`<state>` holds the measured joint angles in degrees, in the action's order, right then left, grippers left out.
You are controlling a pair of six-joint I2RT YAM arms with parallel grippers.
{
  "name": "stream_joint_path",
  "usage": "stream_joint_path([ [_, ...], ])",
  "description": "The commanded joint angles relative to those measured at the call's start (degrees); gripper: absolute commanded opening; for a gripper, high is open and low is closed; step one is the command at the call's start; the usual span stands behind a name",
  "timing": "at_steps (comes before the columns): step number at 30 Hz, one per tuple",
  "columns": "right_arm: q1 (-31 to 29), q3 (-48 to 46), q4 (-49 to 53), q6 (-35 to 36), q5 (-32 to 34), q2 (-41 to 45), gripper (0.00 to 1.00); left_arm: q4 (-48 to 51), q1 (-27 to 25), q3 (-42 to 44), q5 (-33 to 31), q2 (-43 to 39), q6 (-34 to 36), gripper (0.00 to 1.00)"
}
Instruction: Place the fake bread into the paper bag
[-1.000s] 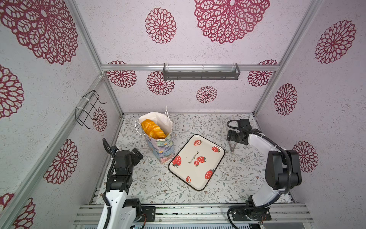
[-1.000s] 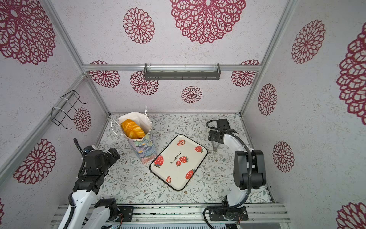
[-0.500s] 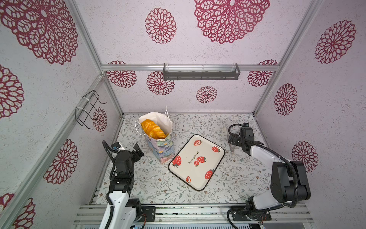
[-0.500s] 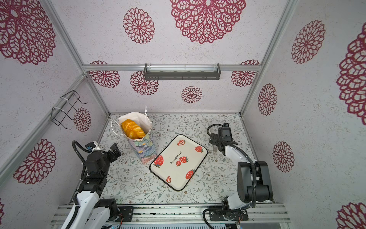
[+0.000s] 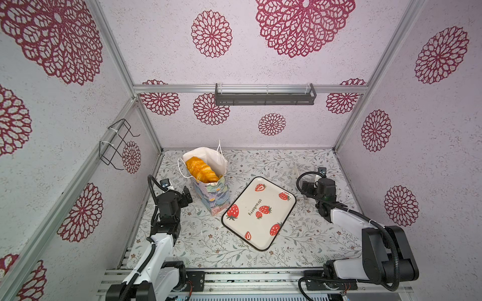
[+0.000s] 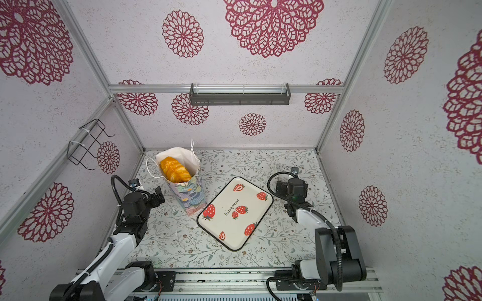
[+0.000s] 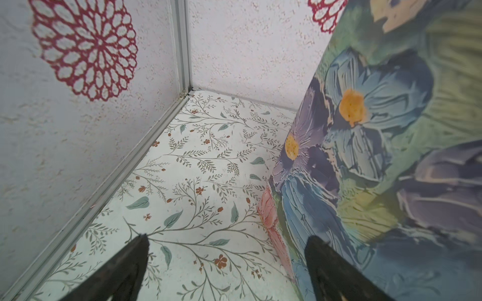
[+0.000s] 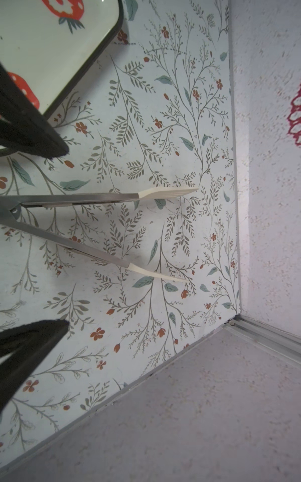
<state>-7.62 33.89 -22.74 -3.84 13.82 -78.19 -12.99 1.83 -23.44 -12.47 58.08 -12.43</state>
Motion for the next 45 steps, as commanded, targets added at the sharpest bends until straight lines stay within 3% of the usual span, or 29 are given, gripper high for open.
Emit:
stream_joint_path([
  [1, -0.1, -1.4, -7.0, 4.4, 1.9, 1.0, 0.99, -8.4, 1.2, 1.1, 2.9, 4.2, 3.2, 0.97],
  [4, 0.2, -3.6, -11.0, 5.3, 2.2, -0.6, 0.99, -14.0, 3.3, 2.3, 7.0, 8.4, 2.5, 0.97],
  [11, 1.5, -7.1, -19.3, 6.9, 0.8, -3.0, 0.99, -23.4, 5.4, 3.2, 10.1, 13.7, 1.4, 0.97],
  [20, 4.3, -11.5, -25.8, 6.3, -5.9, -1.9, 0.98, -23.1, 6.9, -0.2, 15.4, 18.0, 2.6, 0.97],
  [26, 4.6, -14.9, -32.1, 7.1, -8.7, -2.7, 0.98, -30.5, 8.3, 4.6, 18.2, 15.9, 4.0, 0.97],
  [34, 5.4, -19.0, -41.0, 6.8, -10.2, -5.0, 0.98, -34.8, 11.1, 2.3, 22.9, 22.6, 4.7, 0.97],
  [39, 6.1, -21.9, -50.9, 6.0, -10.4, -9.6, 0.99, -35.3, 11.4, 0.1, 22.6, 27.2, 4.4, 0.97],
  [45, 6.5, -20.1, -46.9, 5.6, -10.5, -9.4, 0.99, -34.6, 10.6, -1.1, 20.1, 29.7, 4.2, 0.97],
])
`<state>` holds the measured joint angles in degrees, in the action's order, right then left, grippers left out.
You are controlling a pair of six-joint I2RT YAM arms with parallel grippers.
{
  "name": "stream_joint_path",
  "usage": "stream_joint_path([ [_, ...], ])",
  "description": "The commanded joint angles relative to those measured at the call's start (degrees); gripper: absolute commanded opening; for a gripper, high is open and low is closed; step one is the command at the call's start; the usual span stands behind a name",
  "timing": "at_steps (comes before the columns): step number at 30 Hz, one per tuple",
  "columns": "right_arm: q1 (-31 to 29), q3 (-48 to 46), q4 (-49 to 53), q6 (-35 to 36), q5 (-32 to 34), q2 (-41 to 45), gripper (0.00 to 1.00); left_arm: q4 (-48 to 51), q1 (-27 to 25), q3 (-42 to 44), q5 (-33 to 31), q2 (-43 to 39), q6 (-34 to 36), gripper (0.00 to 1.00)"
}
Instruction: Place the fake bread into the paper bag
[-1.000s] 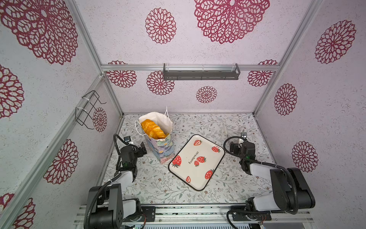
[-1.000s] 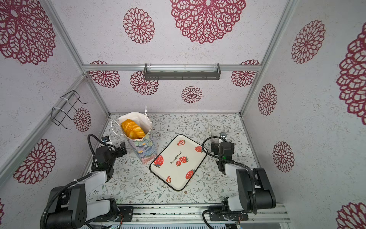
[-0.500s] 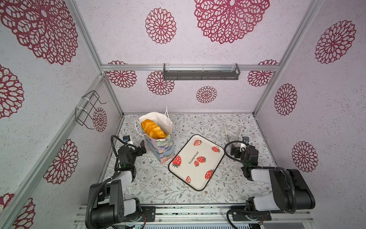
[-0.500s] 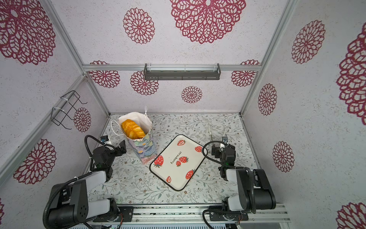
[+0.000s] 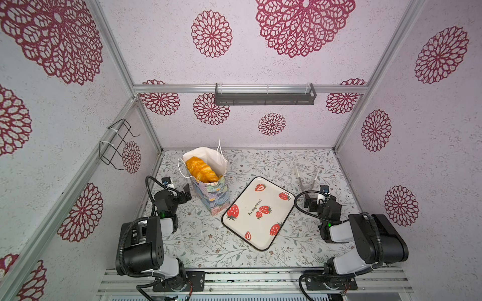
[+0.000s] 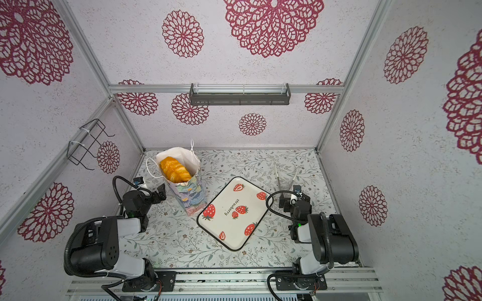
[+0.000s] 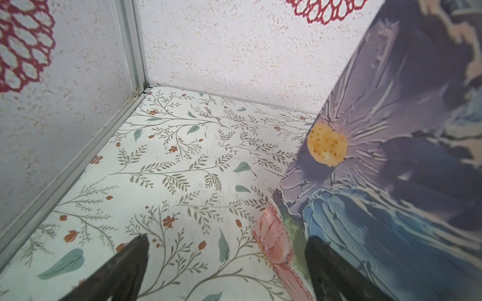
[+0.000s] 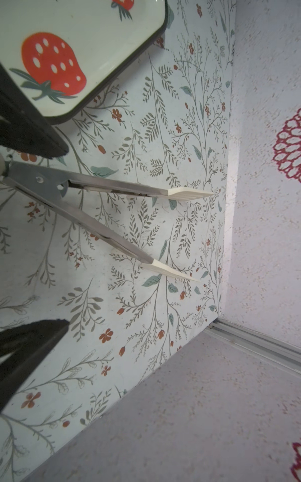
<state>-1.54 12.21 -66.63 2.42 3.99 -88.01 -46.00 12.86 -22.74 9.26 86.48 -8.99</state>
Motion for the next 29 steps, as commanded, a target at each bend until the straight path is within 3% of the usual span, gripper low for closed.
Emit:
stream_joint_path([
  [1, 0.6, 1.7, -2.9, -0.8, -0.8, 0.3, 0.99, -2.5, -1.3, -1.7, -3.4, 1.8, 1.1, 0.97],
  [29, 0.8, 2.0, -2.4, -1.2, 0.0, 0.4, 0.99, -1.9, -2.4, -1.6, -5.2, 1.5, 1.9, 0.97],
])
